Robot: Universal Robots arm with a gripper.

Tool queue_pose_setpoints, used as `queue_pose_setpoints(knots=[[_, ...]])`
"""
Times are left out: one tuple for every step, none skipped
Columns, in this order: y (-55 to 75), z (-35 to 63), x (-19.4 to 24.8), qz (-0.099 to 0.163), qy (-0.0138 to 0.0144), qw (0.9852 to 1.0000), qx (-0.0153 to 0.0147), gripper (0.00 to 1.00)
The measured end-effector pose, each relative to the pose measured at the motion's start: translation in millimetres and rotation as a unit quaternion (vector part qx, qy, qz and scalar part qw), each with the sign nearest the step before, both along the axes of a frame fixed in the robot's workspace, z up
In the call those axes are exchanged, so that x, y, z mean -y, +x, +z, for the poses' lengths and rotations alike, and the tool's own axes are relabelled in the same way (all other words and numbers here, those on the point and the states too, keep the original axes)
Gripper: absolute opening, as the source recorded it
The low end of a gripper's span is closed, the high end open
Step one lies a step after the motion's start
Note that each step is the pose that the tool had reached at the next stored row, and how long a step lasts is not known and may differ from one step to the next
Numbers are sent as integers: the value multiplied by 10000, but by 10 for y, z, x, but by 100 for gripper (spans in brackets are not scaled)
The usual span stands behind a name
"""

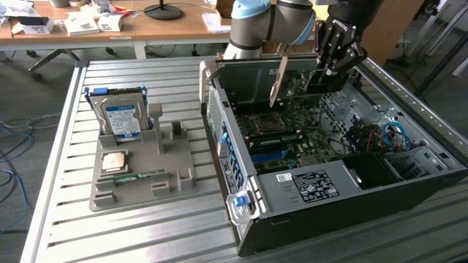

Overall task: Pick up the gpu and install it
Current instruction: 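Insert the gpu into the slot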

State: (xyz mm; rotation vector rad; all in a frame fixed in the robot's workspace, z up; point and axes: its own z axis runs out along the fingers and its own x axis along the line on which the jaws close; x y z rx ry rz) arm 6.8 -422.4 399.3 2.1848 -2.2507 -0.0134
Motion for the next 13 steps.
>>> queue_pose_setpoints(knots=[[-1, -12, 0, 2, 0, 10000, 0, 26], [-3, -26, 0, 5, -1, 10000, 0, 26], [-4, -43, 0, 8, 0, 10000, 0, 26], [-6, -59, 0, 10, -1, 10000, 0, 26], [-8, -75, 0, 12, -1, 10000, 0, 26], [-10, -93, 0, 15, 0, 10000, 0, 26], [-12, -110, 0, 17, 0, 10000, 0, 26], [-14, -127, 0, 20, -1, 10000, 0, 26], [-16, -146, 0, 23, 0, 10000, 0, 26], [-18, -163, 0, 26, 0, 10000, 0, 26], [-20, -180, 0, 27, -1, 10000, 0, 26], [-22, -197, 0, 30, -1, 10000, 0, 26], [-24, -213, 0, 32, -1, 10000, 0, 26]])
